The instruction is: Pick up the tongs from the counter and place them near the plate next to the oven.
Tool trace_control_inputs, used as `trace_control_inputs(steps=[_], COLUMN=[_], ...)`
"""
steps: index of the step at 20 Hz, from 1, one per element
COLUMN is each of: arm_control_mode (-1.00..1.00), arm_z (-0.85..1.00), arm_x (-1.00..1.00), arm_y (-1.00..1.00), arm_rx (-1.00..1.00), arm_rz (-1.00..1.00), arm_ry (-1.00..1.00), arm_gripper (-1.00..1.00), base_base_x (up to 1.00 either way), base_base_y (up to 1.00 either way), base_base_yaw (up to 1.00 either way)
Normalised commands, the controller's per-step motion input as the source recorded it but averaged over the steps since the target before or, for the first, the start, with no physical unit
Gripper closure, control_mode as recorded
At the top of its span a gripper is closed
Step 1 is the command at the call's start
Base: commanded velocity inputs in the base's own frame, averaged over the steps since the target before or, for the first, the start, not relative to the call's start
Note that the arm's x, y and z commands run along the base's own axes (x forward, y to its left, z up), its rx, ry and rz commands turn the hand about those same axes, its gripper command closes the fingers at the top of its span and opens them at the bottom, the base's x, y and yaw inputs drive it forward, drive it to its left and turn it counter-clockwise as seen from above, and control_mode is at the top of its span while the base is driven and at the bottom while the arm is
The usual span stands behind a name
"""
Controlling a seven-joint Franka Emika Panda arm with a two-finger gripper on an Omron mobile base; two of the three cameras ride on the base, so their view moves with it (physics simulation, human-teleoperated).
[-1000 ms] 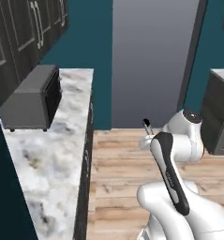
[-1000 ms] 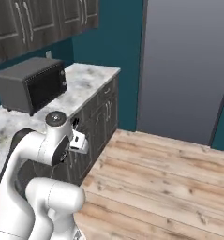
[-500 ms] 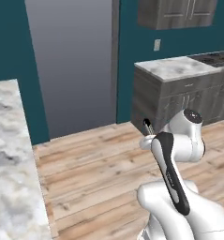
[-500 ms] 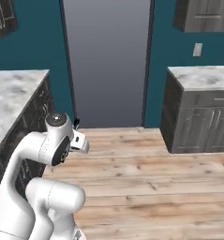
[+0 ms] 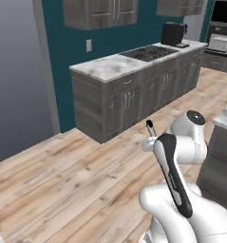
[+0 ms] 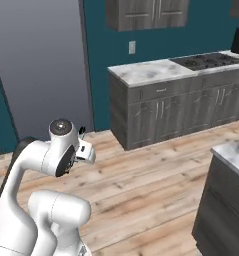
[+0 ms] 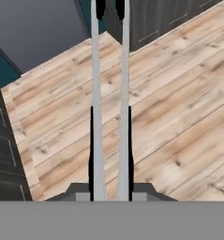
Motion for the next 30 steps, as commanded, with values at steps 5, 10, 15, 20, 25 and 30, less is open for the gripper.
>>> trace_control_inputs(steps=[5, 10, 15, 20, 25, 30], arm_control_mode=[1.00, 1.00, 1.00, 1.00, 1.00, 1.00], arm_z=[0.00, 0.00, 0.00, 0.00, 0.00, 0.00], arm_x=[0.00, 0.00, 0.00, 0.00, 0.00, 0.00], arm_y=[0.00, 0.00, 0.00, 0.00, 0.00, 0.00], arm_rx=[0.00, 0.00, 0.00, 0.00, 0.00, 0.00], arm_rz=[0.00, 0.00, 0.00, 0.00, 0.00, 0.00], arm_ry=[0.00, 0.00, 0.00, 0.00, 0.00, 0.00], arm_gripper=[1.00, 1.00, 1.00, 1.00, 1.00, 1.00], base_base_x=[0.16, 0.20, 0.24, 0.52, 0.72, 0.83], base_base_y=[0.00, 0.00, 0.00, 0.23, 0.70, 0.74], base_base_yaw=[-0.57, -0.50, -0.47, -0.34, -0.20, -0.20])
